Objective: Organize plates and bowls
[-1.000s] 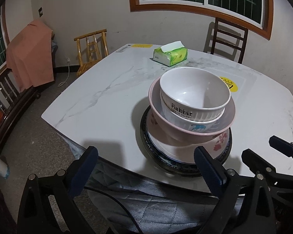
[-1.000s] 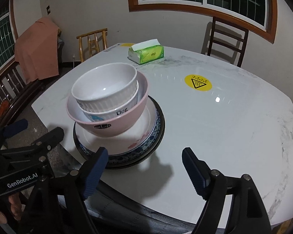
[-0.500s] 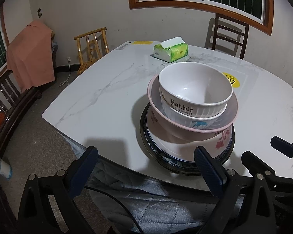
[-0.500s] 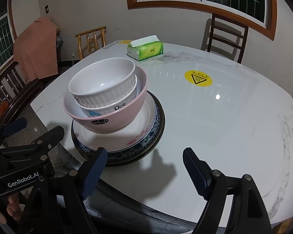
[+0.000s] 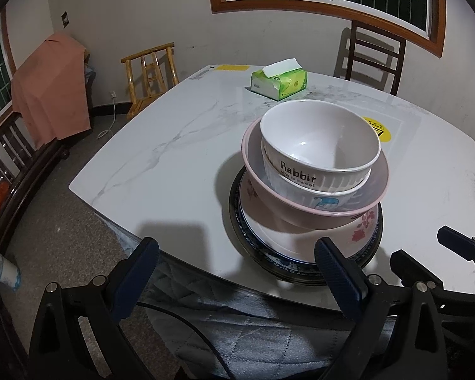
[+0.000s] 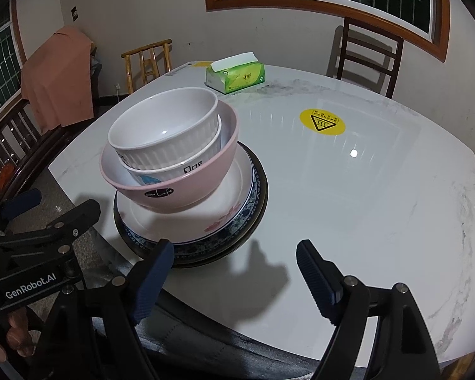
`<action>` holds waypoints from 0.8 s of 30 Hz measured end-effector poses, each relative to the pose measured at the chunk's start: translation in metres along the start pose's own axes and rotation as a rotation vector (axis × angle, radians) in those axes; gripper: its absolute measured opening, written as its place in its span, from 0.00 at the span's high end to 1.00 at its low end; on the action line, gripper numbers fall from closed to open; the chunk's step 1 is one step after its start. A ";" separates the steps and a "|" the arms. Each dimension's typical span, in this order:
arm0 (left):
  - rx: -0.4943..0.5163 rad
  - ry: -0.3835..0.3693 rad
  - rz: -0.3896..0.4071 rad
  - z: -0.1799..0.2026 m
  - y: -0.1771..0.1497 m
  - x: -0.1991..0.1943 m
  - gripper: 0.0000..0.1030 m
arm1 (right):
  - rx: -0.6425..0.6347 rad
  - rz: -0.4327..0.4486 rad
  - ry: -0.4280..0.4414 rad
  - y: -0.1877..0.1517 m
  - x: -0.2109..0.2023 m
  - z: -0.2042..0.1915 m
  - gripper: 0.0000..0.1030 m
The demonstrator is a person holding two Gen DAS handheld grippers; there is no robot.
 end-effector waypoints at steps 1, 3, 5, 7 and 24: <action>-0.001 -0.001 -0.001 0.000 0.000 0.000 0.05 | 0.001 -0.001 0.002 0.000 0.000 0.000 0.20; 0.000 0.001 -0.002 0.000 0.000 0.001 0.05 | -0.001 -0.006 -0.001 0.000 0.001 0.000 0.20; -0.003 -0.005 -0.011 0.000 -0.001 0.001 0.05 | -0.004 -0.004 0.000 -0.001 0.001 0.000 0.20; -0.006 -0.002 -0.015 -0.002 -0.001 0.002 0.05 | -0.010 -0.009 -0.003 -0.001 0.002 -0.001 0.20; -0.001 0.002 -0.022 -0.005 0.001 0.007 0.05 | -0.031 -0.017 0.005 0.000 0.006 -0.006 0.20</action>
Point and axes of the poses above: each gripper's, at about its wrist camera, not at the fingertips, and x roughly the way its jaws point, z to its right, y to its top, the point moved 8 cm from there along x, roughly the way its jaws point, and after that the axes turned 10 degrees about -x, right-handed, at the moved point
